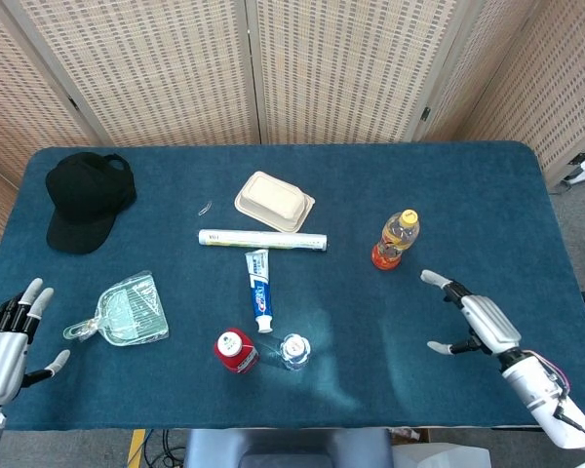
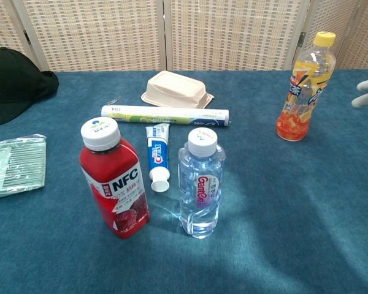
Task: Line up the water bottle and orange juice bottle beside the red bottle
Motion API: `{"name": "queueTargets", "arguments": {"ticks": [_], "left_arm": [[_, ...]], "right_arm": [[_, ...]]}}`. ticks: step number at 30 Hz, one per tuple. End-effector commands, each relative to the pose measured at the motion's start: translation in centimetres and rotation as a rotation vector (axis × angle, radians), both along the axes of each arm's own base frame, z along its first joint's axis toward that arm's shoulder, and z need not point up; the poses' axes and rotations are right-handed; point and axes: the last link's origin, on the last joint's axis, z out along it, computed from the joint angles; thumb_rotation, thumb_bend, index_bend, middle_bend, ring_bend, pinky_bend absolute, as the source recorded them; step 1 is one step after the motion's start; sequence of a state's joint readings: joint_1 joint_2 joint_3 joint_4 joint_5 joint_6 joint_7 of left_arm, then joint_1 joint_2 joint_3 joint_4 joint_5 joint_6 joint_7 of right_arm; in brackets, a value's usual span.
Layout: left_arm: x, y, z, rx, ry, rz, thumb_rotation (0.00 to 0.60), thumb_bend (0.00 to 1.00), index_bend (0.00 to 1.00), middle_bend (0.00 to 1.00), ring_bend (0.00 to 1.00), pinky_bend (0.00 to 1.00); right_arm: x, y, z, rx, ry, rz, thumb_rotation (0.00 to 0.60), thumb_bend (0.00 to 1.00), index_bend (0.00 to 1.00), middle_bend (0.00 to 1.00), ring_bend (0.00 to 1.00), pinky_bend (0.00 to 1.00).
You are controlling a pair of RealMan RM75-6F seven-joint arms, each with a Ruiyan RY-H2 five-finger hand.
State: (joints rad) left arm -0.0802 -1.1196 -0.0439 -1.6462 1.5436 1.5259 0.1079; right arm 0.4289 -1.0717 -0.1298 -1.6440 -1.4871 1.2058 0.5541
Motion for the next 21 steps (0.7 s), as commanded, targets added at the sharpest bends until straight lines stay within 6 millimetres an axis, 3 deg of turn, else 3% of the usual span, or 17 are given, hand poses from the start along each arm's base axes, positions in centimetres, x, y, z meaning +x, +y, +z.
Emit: {"name": "queueTargets", "arguments": {"ticks": [1, 6, 21], "left_arm": [[0.0, 0.0, -0.1, -0.004, -0.001, -0.002, 0.600, 0.18, 0.08, 0.00, 0.06, 0.09], [0.1, 0.0, -0.2, -0.011, -0.004, -0.009, 0.600, 0.18, 0.08, 0.00, 0.06, 0.09], [-0.1, -0.1, 0.0, -0.007, -0.002, 0.001, 0.600, 0.18, 0.08, 0.00, 0.06, 0.09]], "right_arm": [[-0.5, -0.2, 0.5, -0.056, -0.019, -0.028, 0.600, 0.06, 0.01, 0.07, 0.05, 0.25], [-0.5, -1.8, 0.2, -0.120, -0.081, -0.053, 0.600, 0.03, 0.00, 0.02, 0.00, 0.16], [0.2, -8.6, -3.0, -0.163, -0.186, -0.126, 0.600, 0.02, 0.00, 0.02, 0.00, 0.16]]}}
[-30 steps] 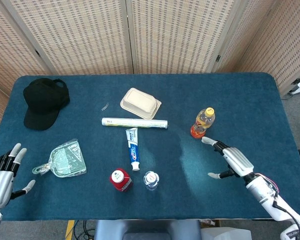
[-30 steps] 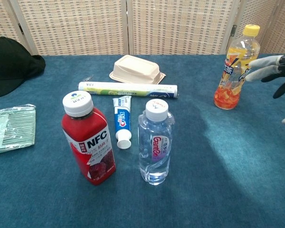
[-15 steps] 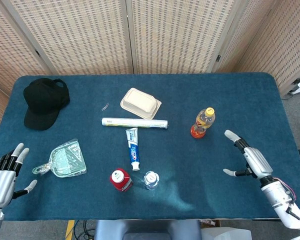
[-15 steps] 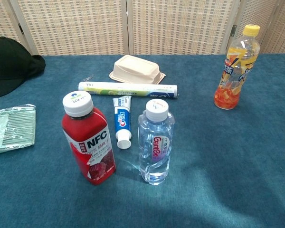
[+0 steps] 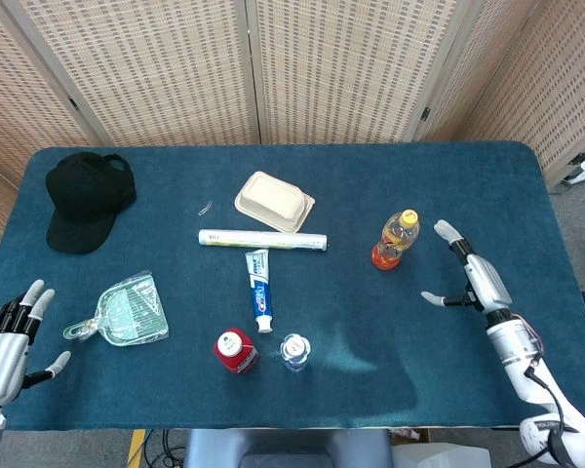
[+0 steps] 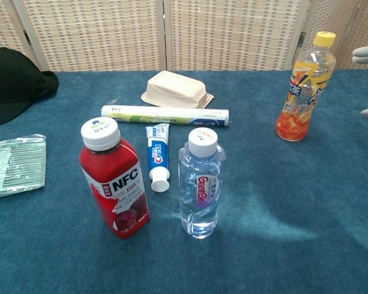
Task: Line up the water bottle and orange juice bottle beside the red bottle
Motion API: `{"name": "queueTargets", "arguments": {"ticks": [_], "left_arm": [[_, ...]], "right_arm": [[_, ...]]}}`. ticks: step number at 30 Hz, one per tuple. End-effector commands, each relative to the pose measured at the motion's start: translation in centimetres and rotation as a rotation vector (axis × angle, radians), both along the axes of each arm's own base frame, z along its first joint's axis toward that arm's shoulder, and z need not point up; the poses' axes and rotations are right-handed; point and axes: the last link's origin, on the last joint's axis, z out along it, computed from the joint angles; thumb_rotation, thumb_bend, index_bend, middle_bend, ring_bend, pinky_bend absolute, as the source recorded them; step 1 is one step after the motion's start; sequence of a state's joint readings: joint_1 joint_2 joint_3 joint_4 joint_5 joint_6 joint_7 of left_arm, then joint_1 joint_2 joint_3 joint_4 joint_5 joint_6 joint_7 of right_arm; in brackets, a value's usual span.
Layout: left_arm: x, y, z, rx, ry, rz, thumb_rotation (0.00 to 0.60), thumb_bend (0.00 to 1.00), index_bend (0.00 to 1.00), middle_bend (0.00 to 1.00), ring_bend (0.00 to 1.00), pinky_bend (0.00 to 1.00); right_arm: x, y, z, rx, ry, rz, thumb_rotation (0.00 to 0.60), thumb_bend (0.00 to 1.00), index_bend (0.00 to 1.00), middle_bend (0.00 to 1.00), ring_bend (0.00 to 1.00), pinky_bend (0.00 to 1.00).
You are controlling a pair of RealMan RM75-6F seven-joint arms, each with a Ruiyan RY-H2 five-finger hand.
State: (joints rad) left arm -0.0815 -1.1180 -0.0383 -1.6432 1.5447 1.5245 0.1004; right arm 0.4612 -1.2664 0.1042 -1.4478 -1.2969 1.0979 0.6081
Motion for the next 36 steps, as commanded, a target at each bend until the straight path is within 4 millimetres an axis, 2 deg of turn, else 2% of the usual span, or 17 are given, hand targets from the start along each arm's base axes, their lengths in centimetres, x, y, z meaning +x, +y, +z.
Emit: {"name": "queueTargets", "arguments": {"ticks": [1, 11, 17, 20, 22, 24, 30, 36], "left_arm": [[0.0, 0.0, 0.0, -0.001, -0.001, -0.001, 0.600, 0.18, 0.08, 0.00, 0.06, 0.09], [-0.1, -0.2, 0.1, 0.005, 0.004, 0.005, 0.600, 0.18, 0.08, 0.00, 0.06, 0.09], [-0.1, -0.2, 0.3, 0.012, 0.004, 0.005, 0.600, 0.18, 0.08, 0.00, 0.06, 0.09], [-0.1, -0.2, 0.3, 0.009, 0.006, 0.005, 0.600, 0.18, 0.08, 0.00, 0.06, 0.09], [0.0, -0.2, 0.2, 0.006, 0.005, 0.003, 0.600, 0.18, 0.08, 0.00, 0.06, 0.09], [0.1, -0.2, 0.2, 0.006, 0.005, -0.001, 0.600, 0.18, 0.08, 0.00, 0.06, 0.09], [0.1, -0.1, 0.1, -0.001, 0.007, 0.000, 0.600, 0.18, 0.08, 0.00, 0.06, 0.09], [0.0, -0.1, 0.1, -0.001, 0.009, 0.006, 0.600, 0.18, 0.08, 0.00, 0.06, 0.09]], "right_arm": [[0.4, -1.9, -1.1, 0.000, -0.048, -0.016, 0.600, 0.02, 0.00, 0.02, 0.00, 0.16], [0.9, -4.8, -3.5, 0.017, -0.107, -0.007, 0.600, 0.02, 0.00, 0.03, 0.00, 0.16], [1.1, -5.7, -4.5, 0.003, -0.129, 0.000, 0.600, 0.09, 0.02, 0.10, 0.01, 0.16], [1.2, -6.0, -4.9, 0.002, -0.137, 0.005, 0.600, 0.13, 0.10, 0.14, 0.04, 0.16], [1.3, -6.2, -5.2, 0.001, -0.140, 0.009, 0.600, 0.19, 0.18, 0.20, 0.07, 0.17], [1.3, -6.4, -5.5, -0.001, -0.137, 0.013, 0.600, 0.24, 0.23, 0.22, 0.07, 0.18], [1.3, -6.6, -6.0, -0.001, -0.140, 0.024, 0.600, 0.33, 0.32, 0.27, 0.11, 0.21], [1.1, -6.2, -5.7, -0.016, -0.152, 0.042, 0.600, 0.41, 0.41, 0.34, 0.19, 0.27]]}}
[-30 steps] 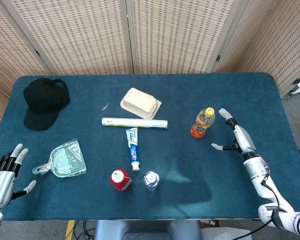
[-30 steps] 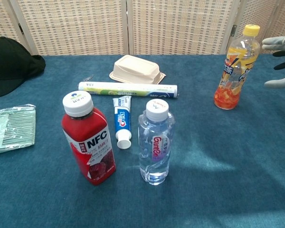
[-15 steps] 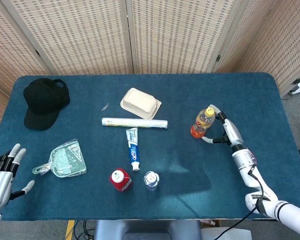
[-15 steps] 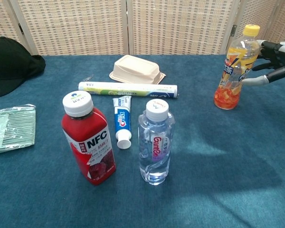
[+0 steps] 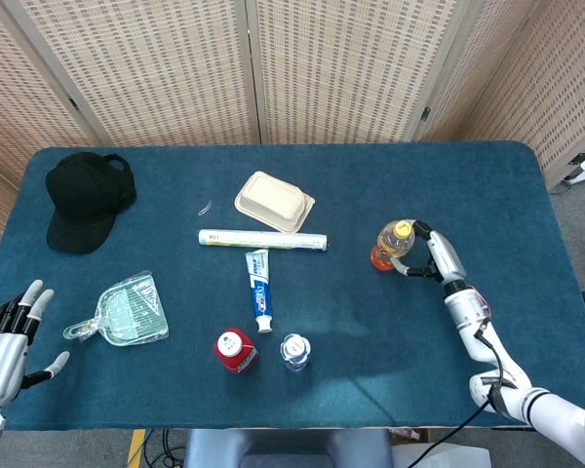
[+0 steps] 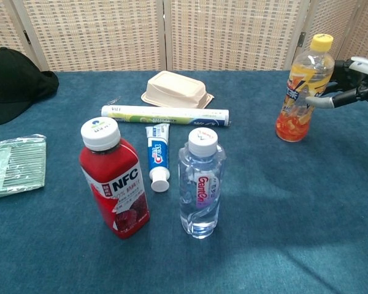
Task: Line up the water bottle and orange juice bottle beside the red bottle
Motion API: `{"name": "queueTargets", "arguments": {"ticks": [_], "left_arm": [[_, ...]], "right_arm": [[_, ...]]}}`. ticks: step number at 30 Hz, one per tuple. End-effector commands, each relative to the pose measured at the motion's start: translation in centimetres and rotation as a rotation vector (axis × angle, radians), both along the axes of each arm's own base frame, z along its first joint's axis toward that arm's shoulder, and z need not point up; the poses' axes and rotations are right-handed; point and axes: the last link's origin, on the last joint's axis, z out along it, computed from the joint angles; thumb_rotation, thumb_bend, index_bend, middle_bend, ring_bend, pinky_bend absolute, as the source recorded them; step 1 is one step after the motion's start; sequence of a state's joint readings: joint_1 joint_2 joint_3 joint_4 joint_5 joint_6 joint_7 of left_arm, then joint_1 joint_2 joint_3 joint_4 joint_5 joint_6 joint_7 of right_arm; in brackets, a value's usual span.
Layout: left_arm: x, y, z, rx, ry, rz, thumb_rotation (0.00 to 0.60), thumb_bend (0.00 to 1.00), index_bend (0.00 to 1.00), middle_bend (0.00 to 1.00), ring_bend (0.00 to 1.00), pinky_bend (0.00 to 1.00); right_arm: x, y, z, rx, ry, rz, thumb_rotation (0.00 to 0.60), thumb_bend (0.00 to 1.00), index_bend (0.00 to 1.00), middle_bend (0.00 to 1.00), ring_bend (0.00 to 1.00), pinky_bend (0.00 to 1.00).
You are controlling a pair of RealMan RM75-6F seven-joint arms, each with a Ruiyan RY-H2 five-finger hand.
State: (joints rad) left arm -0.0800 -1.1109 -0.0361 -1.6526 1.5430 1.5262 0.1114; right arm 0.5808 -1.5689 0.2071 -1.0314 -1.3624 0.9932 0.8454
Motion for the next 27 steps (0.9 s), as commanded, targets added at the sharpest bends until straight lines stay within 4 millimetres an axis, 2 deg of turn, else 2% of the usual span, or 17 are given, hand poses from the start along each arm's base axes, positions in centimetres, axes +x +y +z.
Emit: {"name": "queueTargets", "arguments": {"ticks": [1, 8, 16, 20, 27], "left_arm": [[-0.1, 0.0, 0.0, -0.002, 0.001, 0.004, 0.600, 0.18, 0.08, 0.00, 0.06, 0.09], [0.1, 0.2, 0.0, -0.001, 0.006, 0.001, 0.600, 0.18, 0.08, 0.00, 0.06, 0.09], [0.6, 0.6, -0.2, -0.007, 0.012, -0.011, 0.600, 0.18, 0.08, 0.00, 0.06, 0.09], [0.8, 0.7, -0.2, -0.007, 0.014, -0.016, 0.600, 0.18, 0.08, 0.00, 0.06, 0.09], [1.0, 0.5, -0.1, -0.002, 0.019, -0.015, 0.600, 0.18, 0.08, 0.00, 0.06, 0.09]], "right_arm": [[-0.2, 0.3, 0.3, -0.008, -0.004, 0.011, 0.600, 0.42, 0.42, 0.34, 0.20, 0.28], [-0.4, 2.2, 1.9, 0.009, -0.013, 0.066, 0.600, 0.43, 0.45, 0.37, 0.25, 0.34], [0.3, 6.0, 2.9, 0.136, -0.022, 0.166, 0.600, 0.43, 0.46, 0.38, 0.26, 0.37], [1.3, 7.4, 2.7, 0.178, -0.041, 0.227, 0.600, 0.43, 0.46, 0.38, 0.26, 0.37], [3.2, 9.1, 1.0, 0.261, -0.067, 0.335, 0.600, 0.43, 0.46, 0.38, 0.26, 0.37]]}}
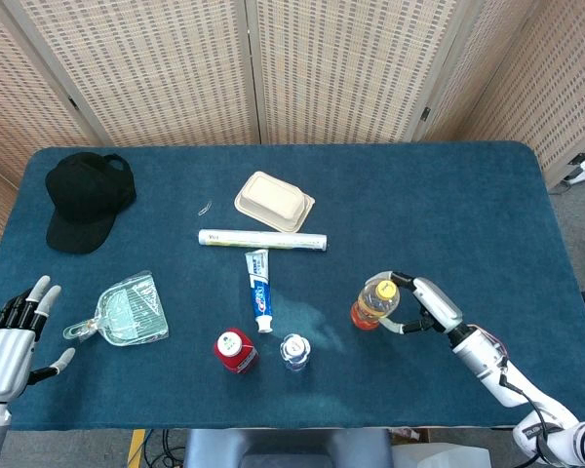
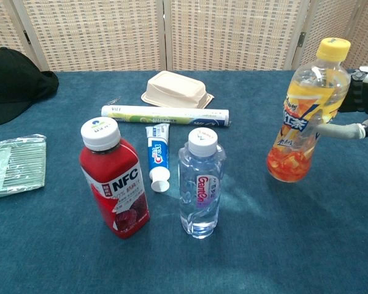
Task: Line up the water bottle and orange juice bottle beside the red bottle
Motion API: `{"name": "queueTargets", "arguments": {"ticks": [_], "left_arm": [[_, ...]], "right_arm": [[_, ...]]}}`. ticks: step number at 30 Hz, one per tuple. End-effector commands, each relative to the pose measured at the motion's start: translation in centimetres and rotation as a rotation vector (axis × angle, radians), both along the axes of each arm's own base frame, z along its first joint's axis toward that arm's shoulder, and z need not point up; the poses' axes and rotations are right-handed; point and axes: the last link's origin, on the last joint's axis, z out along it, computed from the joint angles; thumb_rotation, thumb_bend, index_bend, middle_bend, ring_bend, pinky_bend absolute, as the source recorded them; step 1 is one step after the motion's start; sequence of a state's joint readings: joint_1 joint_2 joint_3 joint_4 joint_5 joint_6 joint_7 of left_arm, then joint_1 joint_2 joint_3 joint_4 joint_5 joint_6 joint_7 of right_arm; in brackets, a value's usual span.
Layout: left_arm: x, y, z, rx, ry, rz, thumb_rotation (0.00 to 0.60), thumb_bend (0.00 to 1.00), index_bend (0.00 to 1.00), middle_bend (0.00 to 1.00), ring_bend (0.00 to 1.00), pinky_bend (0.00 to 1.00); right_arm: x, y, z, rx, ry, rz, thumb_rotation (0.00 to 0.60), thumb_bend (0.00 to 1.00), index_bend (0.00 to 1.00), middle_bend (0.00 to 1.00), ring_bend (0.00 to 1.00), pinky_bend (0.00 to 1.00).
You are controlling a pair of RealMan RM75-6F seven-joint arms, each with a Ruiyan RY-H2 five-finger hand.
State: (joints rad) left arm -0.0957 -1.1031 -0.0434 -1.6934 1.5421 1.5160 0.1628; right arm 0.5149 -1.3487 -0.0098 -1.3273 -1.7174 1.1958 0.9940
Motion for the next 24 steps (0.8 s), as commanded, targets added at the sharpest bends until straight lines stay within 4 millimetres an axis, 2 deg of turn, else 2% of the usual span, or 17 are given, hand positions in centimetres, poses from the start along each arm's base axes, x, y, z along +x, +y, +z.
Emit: {"name": "queueTargets", "arguments": {"ticks": [1, 12, 24], "left_arm": [[0.0, -0.1, 0.1, 0.003, 0.001, 0.003, 0.600, 0.18, 0.08, 0.00, 0.06, 0.09], [-0.1, -0.3, 0.2, 0.007, 0.002, 0.009, 0.600, 0.18, 0.08, 0.00, 0.06, 0.09], [-0.1, -0.4, 0.2, 0.005, 0.000, 0.006, 0.600, 0.18, 0.08, 0.00, 0.06, 0.09]], "right_arm": [[0.9, 0.7, -0.9, 0.040, -0.013, 0.045, 0.600, 0.42, 0.46, 0.38, 0.26, 0.37], [2.0, 2.4, -2.6, 0.107, -0.008, 0.136, 0.600, 0.41, 0.46, 0.38, 0.26, 0.37], [1.6, 3.7, -2.5, 0.125, 0.018, 0.157, 0.600, 0.41, 0.46, 0.38, 0.26, 0.37]]}}
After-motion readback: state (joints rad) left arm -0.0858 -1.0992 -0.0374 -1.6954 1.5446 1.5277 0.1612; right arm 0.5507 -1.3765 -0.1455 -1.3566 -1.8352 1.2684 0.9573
